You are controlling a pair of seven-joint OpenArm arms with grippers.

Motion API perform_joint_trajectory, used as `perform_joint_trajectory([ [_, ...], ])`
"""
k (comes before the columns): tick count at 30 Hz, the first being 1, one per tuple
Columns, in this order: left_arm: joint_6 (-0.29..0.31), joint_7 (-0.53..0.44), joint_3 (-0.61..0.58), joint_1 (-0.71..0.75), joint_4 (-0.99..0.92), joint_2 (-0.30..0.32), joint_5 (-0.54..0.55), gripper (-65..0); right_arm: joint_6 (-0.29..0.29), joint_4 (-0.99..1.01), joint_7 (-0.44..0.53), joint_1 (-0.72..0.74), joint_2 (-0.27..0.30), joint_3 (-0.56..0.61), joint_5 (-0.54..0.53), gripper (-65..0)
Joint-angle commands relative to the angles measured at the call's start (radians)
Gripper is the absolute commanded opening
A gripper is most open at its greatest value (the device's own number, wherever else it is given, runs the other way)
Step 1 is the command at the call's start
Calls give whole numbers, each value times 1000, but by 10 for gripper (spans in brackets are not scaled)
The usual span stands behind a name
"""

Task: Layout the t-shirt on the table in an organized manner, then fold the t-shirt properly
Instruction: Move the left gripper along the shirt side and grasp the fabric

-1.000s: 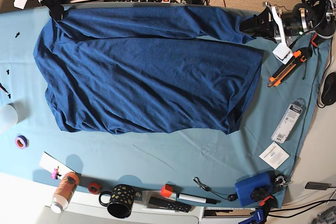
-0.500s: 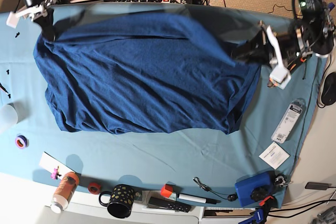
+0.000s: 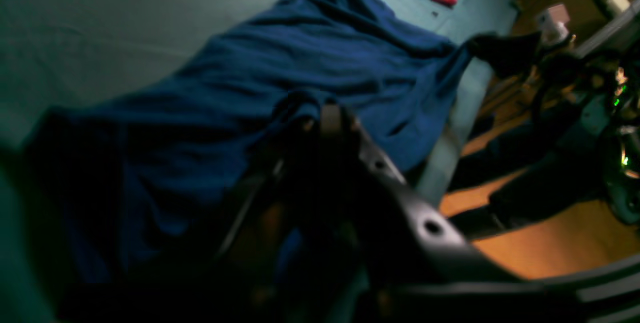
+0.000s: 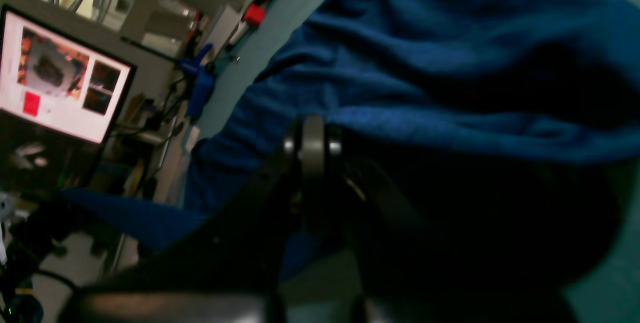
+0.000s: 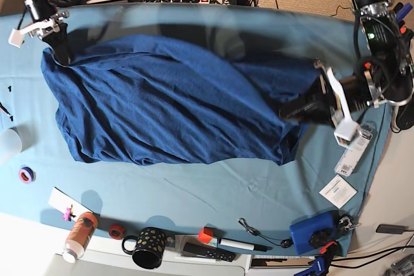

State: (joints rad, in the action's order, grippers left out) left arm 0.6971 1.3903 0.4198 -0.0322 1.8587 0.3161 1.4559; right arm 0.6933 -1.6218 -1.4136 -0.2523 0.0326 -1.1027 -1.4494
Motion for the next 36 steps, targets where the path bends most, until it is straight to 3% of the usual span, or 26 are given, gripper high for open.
perform_joint_trajectory([
  [1,1,-37,4,-22,14,11,28,-650,5,-17,17,2,14,11,-34,-650],
  [12,1,-225,4,-23,6,11,-244,-650,5,-17,17,79,11,100,-34,-650],
  [18,1,-220,4,-9,6,11,-359,-650,5,-17,17,110,12,100,-34,-650],
  [30,1,-209,4,117,6,12,-492,-650,5,-16,17,112,12,100,137,-650],
  [32,-31,-208,4,134,6,18,-525,-650,5,-16,17,111,12,100,157,-650],
  [36,-35,-173,4,140,6,19,-575,-650,5,-16,17,111,12,100,187,-650],
])
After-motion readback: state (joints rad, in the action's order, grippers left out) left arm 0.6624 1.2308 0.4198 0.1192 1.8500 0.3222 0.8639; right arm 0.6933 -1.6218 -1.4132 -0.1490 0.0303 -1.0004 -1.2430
